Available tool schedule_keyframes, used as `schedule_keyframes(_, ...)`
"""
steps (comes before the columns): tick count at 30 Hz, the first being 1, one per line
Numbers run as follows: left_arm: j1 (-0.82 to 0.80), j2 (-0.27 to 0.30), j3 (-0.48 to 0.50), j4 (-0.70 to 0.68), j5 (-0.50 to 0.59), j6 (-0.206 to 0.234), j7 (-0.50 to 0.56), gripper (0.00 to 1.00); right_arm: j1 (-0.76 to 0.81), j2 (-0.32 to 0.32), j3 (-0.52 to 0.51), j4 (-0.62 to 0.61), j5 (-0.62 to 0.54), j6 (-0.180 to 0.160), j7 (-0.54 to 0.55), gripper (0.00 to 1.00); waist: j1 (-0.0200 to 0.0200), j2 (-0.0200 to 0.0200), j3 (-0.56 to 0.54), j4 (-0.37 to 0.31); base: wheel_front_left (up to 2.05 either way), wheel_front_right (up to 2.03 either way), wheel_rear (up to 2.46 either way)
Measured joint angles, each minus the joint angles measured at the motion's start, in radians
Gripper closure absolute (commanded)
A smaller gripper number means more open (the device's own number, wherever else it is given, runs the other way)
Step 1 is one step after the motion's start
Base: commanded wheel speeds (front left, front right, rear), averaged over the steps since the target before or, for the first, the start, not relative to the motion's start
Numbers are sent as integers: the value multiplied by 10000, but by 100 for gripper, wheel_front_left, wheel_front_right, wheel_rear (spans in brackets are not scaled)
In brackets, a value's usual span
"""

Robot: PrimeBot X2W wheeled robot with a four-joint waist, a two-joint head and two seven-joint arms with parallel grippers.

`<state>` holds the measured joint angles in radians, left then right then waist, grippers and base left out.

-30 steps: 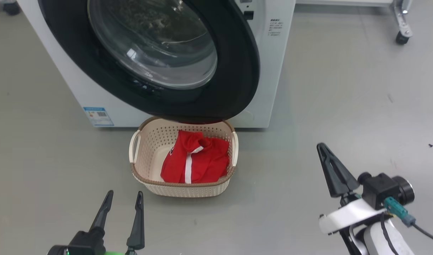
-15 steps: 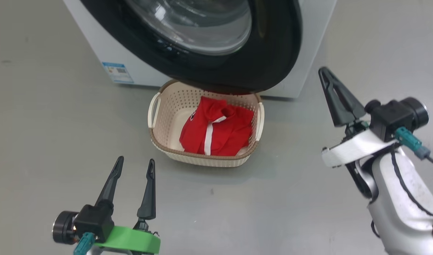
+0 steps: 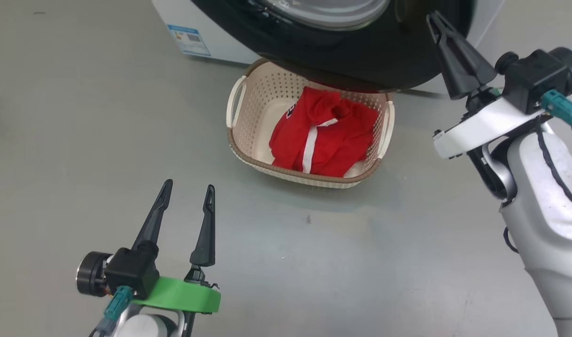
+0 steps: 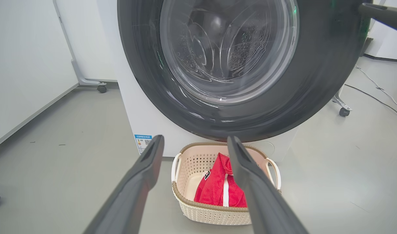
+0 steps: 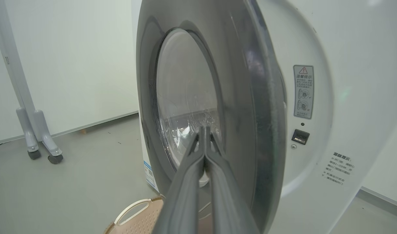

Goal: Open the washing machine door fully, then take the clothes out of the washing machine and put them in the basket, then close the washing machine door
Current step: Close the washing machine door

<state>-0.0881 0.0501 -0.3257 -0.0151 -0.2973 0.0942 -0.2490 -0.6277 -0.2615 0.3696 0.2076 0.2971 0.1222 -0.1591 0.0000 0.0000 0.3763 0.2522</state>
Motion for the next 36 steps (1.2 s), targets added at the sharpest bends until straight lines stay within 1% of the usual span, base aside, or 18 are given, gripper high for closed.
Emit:
schedule_keyframes(4,-160,-21,-38,71,-4,2,0,0,-520,-255,94,351,322,-2,-2,100,0,0,305,303,0,0,0)
schedule_keyframes(11,-295,-33,-29,165,-6,2,-2,0,-1058,-364,171,844,738,-2,-56,100,0,0,527,508,0,0,0)
schedule_keyframes(16,-420,-42,-12,150,-6,4,-2,0,-1335,-533,230,1164,907,0,-136,100,0,0,592,533,0,0,0)
schedule_keyframes(19,-524,-48,-17,128,-6,4,-2,0,-1548,-546,268,1327,989,4,-163,100,0,0,623,528,0,0,0)
schedule_keyframes(21,-579,-52,-12,104,-6,6,-2,0,-1685,-556,290,1423,1032,79,-226,100,0,0,646,517,0,0,0)
schedule_keyframes(26,-618,-58,15,38,-4,15,-2,0,-2155,-583,370,1613,1220,88,-226,100,0,0,779,459,0,0,0)
schedule_keyframes(36,-886,-75,-268,-50,-21,15,-6,0,-3367,-1252,207,2203,1248,88,-228,100,0,0,1138,593,0,0,0)
